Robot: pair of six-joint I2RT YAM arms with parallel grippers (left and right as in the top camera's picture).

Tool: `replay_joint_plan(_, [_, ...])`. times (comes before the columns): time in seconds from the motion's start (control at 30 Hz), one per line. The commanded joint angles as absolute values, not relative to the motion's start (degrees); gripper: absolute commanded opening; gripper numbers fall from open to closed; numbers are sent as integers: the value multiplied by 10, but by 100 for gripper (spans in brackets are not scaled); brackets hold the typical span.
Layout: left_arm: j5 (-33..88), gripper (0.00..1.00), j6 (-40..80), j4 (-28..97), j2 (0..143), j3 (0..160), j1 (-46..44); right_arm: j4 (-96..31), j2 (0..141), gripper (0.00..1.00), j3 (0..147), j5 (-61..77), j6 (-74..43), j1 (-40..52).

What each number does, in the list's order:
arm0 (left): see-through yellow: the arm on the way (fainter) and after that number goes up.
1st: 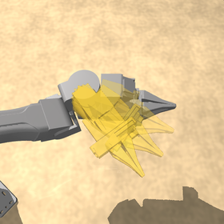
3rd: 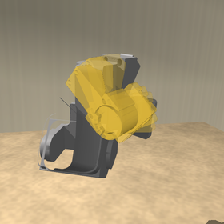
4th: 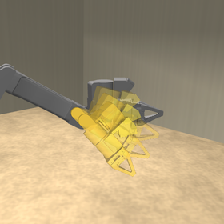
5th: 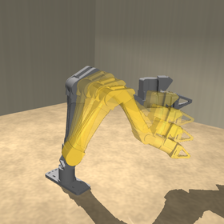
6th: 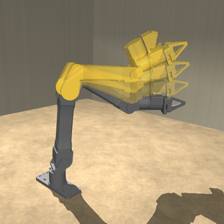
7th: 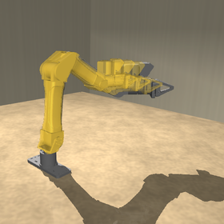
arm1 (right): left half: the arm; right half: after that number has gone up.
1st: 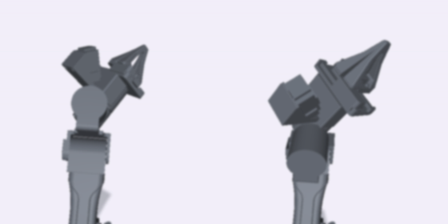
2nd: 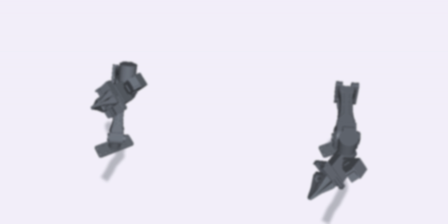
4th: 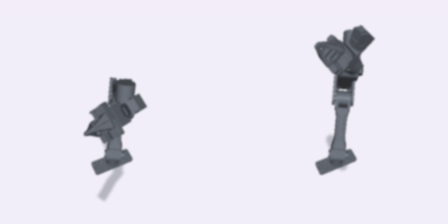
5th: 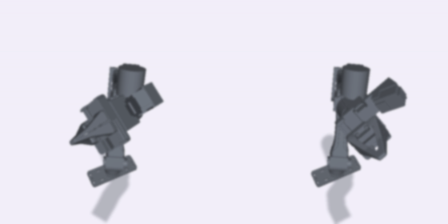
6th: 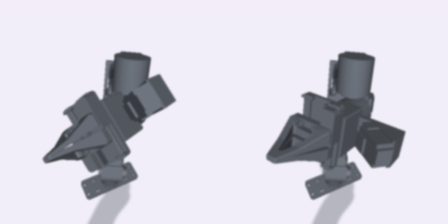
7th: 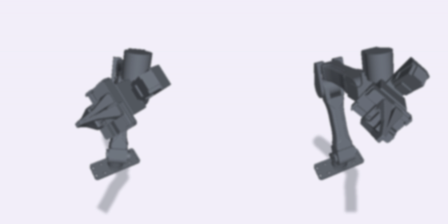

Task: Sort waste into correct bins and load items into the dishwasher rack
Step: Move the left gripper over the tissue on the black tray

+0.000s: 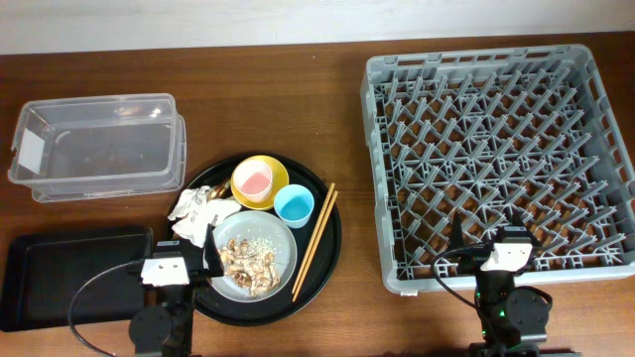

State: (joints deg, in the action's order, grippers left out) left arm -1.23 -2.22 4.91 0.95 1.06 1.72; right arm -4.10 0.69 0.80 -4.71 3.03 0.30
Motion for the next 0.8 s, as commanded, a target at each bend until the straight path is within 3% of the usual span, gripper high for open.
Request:
replay_joint_plan(0.0, [-8,99,-31,48,3,5,15,-43,3,98,3,-50,30,-1])
replay_joint_plan(0.33, [5,99,-31,47,3,5,15,-43,3,98,3,-50,30,-1])
replay_joint_plan(0.4, [144,99,-30,25,3,5,15,-43,3,98,3,-50,30,-1])
replay_joint_plan(0.47, [402,99,-31,-2,3,5,15,-43,3,98,3,-50,30,-1])
replay_joint_plan(0.53, [583,99,-31,-37,3,5,15,-43,3,98,3,-50,30,-1])
replay_joint_plan(0.6, [651,99,-31,-81,3,5,15,-43,3,98,3,-50,30,-1])
replay_joint_plan(0.67, [681,99,-24,-211,3,5,15,-43,3,98,3,-50,30,-1])
replay_joint_plan(0.73, [640,99,-22,-326,3,13,15,-43,3,98,3,-50,30,-1])
replay_joint_plan(0.77, [604,99,-22,-320,3,24,15,-43,3,98,3,-50,30,-1])
